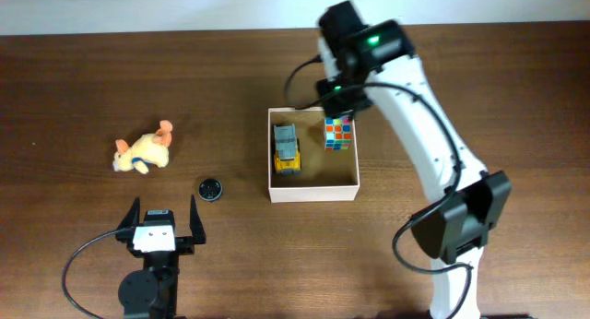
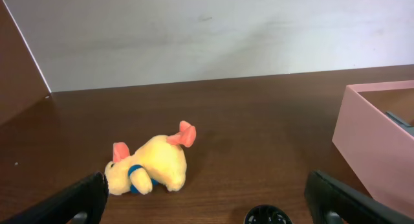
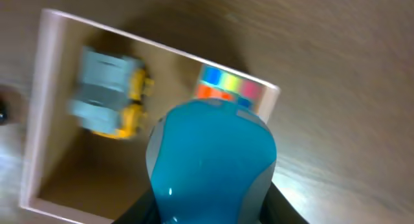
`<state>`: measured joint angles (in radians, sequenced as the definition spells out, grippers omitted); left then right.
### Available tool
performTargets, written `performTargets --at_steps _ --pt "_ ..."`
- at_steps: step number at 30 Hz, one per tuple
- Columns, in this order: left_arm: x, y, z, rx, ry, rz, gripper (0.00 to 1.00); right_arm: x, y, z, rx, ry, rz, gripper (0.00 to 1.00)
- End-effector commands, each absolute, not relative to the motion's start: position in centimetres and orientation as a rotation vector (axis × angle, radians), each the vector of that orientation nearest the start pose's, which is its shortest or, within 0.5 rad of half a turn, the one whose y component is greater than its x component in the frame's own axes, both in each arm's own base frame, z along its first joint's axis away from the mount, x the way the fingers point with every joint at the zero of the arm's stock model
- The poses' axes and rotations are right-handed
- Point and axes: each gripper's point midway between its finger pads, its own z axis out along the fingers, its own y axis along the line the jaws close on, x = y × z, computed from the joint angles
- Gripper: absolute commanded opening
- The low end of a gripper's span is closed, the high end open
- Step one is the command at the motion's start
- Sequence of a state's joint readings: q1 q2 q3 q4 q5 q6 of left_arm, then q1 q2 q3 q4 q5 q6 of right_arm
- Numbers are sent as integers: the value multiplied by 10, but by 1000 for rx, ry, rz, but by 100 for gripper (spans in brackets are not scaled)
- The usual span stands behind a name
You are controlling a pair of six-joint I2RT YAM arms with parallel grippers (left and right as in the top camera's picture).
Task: Pack container
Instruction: 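Lift the blue ball and carry it over the box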
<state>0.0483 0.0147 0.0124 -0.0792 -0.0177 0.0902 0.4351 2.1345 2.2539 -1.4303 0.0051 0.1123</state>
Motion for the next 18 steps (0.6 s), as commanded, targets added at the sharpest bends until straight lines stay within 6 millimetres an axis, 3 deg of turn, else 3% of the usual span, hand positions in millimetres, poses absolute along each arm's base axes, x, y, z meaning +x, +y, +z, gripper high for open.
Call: performTargets --at_steps 1,18 --pt "245 16 156 34 1654 137 99 419 207 191 -459 2822 103 32" --pt "245 16 156 35 1654 138 99 415 236 111 -538 2960 60 31"
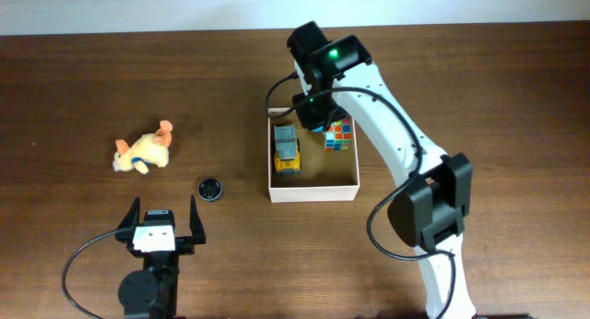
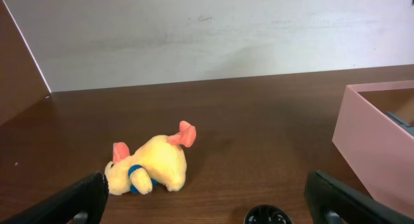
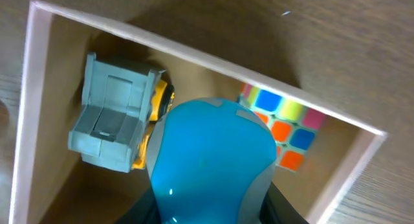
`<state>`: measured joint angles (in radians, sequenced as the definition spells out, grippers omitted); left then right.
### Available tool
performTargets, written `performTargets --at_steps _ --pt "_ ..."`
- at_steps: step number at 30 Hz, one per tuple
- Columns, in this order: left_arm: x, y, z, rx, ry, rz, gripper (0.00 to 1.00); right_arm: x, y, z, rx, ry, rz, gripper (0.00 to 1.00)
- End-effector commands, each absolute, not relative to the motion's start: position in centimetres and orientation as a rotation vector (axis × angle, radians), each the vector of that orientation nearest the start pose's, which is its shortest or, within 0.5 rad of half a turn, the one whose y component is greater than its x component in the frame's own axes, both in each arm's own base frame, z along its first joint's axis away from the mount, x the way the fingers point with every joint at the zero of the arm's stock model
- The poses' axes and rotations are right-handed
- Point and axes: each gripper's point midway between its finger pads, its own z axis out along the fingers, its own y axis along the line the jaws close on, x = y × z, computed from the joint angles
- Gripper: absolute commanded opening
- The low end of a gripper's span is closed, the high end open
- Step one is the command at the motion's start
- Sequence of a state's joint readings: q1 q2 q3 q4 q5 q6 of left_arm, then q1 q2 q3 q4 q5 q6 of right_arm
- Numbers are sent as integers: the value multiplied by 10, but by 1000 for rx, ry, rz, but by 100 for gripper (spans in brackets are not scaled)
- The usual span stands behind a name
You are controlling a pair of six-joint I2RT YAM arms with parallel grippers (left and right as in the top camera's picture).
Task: Pack container
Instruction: 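Lift the blue ball and carry it over the box, then open the right gripper to drop the ball into the box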
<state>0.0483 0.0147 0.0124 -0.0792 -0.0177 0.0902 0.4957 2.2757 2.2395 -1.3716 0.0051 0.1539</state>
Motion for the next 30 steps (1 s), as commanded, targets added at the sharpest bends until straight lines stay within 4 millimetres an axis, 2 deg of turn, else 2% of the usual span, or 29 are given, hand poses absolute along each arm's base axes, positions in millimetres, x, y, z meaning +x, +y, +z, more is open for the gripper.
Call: performTargets --at_steps 1,8,11,25,27,30 --pt "245 16 156 35 1654 138 99 413 237 109 -547 2966 57 31" --pt "245 16 156 35 1654 138 99 411 243 92 -571 2988 44 32" --pt "245 16 156 35 1654 138 99 412 243 92 -569 2986 43 42" --pt "245 16 156 35 1654 138 99 414 243 92 -567 2976 42 44" --pt "245 16 156 35 1654 138 99 415 243 92 -565 2975 43 56" --pt "245 16 156 35 1654 138 99 415 243 92 -565 2975 43 67"
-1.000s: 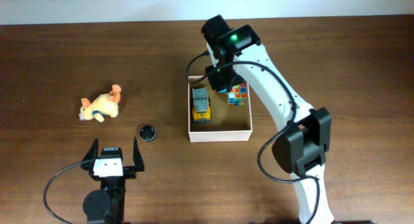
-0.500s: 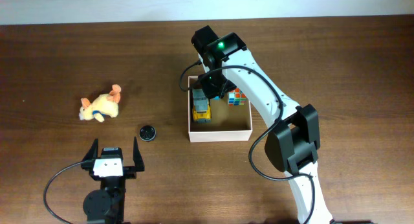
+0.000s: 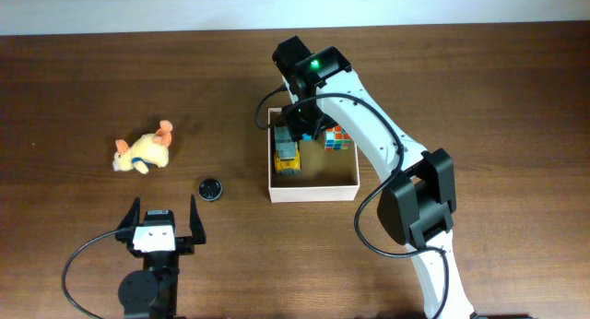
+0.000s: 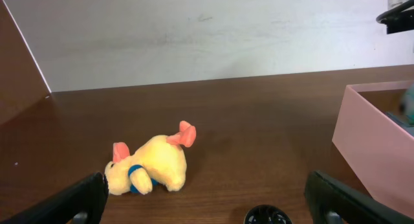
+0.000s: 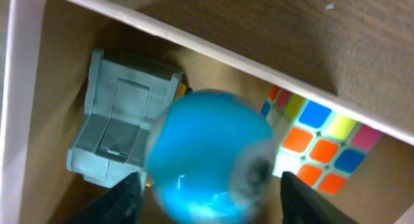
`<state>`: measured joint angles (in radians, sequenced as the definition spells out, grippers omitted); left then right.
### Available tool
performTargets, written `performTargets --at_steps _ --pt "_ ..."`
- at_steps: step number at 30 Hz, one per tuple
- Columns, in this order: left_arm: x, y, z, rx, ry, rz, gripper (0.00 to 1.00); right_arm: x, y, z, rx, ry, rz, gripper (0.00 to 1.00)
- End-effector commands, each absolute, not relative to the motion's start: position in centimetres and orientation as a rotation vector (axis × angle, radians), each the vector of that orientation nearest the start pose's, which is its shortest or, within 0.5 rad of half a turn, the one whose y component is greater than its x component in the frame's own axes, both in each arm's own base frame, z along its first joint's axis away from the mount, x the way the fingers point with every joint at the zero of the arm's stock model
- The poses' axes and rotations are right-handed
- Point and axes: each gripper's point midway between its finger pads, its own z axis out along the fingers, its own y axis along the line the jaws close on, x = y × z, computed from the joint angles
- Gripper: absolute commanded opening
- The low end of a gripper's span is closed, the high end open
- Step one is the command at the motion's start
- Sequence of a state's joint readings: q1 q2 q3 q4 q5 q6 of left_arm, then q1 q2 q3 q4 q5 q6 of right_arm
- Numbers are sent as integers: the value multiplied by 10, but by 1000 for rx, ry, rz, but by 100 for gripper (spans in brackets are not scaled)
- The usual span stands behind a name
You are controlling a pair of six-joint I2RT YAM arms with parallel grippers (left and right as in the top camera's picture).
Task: Pack container
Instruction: 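Open the right gripper to drop the ball into the box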
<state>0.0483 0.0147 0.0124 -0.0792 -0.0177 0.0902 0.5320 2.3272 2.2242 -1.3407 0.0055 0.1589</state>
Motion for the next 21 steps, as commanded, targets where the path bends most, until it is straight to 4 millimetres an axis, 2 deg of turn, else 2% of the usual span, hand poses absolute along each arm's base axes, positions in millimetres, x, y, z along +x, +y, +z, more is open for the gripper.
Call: performTargets --at_steps 1,12,14,17,21 --pt "245 16 156 35 1654 138 99 415 243 92 -565 2974 43 69" --pt "245 16 156 35 1654 138 99 415 243 92 -564 2972 40 72" --pt "245 16 156 35 1654 138 99 416 244 98 -563 2959 50 73" --pt "245 16 156 34 1654 137 99 421 251 123 -570 2897 84 75" --pt "245 16 156 35 1654 138 99 428 261 174 -606 2772 133 76"
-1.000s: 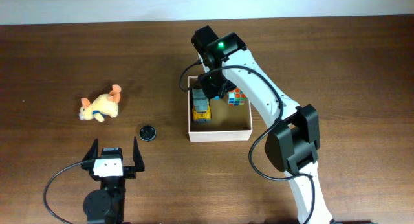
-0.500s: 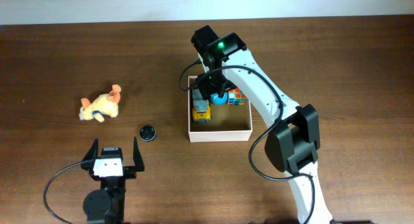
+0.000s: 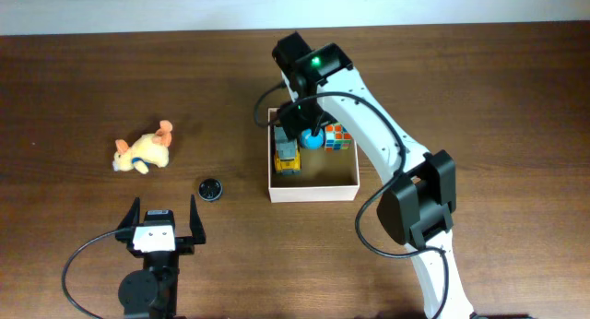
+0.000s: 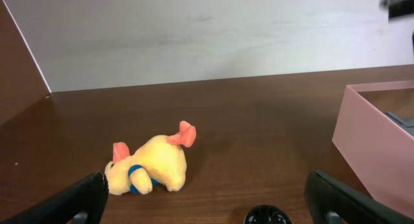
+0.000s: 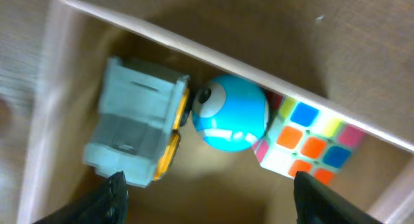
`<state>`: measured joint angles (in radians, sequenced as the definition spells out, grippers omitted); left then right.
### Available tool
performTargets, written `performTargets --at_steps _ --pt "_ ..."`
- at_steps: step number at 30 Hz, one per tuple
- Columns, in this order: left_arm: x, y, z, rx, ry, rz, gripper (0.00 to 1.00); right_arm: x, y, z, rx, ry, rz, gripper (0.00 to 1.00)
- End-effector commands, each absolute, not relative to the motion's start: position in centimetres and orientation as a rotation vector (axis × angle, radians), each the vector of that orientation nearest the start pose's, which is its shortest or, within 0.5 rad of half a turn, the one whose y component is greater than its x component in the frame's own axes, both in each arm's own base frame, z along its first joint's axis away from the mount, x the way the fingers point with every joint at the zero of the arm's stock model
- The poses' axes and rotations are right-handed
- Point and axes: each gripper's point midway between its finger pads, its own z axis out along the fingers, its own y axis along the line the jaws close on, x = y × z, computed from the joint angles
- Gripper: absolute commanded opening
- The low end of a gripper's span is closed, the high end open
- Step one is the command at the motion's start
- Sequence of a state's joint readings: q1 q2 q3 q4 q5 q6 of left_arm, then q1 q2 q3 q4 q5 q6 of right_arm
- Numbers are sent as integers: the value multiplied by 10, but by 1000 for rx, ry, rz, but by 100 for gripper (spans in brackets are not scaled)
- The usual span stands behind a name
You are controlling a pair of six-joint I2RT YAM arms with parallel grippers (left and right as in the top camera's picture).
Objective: Pack container
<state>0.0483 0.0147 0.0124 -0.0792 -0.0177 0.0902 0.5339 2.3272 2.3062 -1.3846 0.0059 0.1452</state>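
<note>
The pink open box (image 3: 312,193) holds a grey and yellow toy truck (image 5: 139,141), a blue ball toy (image 5: 233,112) and a colour cube (image 5: 310,143). The ball lies between truck and cube at the box's far end (image 3: 312,136). My right gripper (image 5: 210,191) is open above the box, nothing between its fingers. On the table left of the box lie a yellow plush animal (image 3: 143,151) and a small black round cap (image 3: 211,188). My left gripper (image 4: 207,198) stands open low near the cap, the plush (image 4: 150,166) ahead of it.
The box's pink wall (image 4: 372,149) rises at the right of the left wrist view. A pale wall (image 4: 207,36) stands behind the brown table (image 3: 101,79). The right arm (image 3: 369,125) reaches over the box from the right.
The blue ball, blurred between the right fingers before, now lies on the box floor between truck and cube. The right gripper is open and higher. The left arm has not moved.
My right gripper held the blue ball over the box's far right corner. Then it was over the truck and cube inside the box, then lower with its fingers spread. Now the ball rests in the box, free of the gripper.
</note>
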Motion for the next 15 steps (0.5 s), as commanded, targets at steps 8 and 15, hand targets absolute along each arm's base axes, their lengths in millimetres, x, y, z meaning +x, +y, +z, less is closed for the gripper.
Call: performTargets --at_steps 8,15 --pt "245 16 156 35 1654 138 99 471 202 224 -307 2658 0 80" --pt "245 16 156 34 1654 137 99 498 72 221 251 2682 -136 86"
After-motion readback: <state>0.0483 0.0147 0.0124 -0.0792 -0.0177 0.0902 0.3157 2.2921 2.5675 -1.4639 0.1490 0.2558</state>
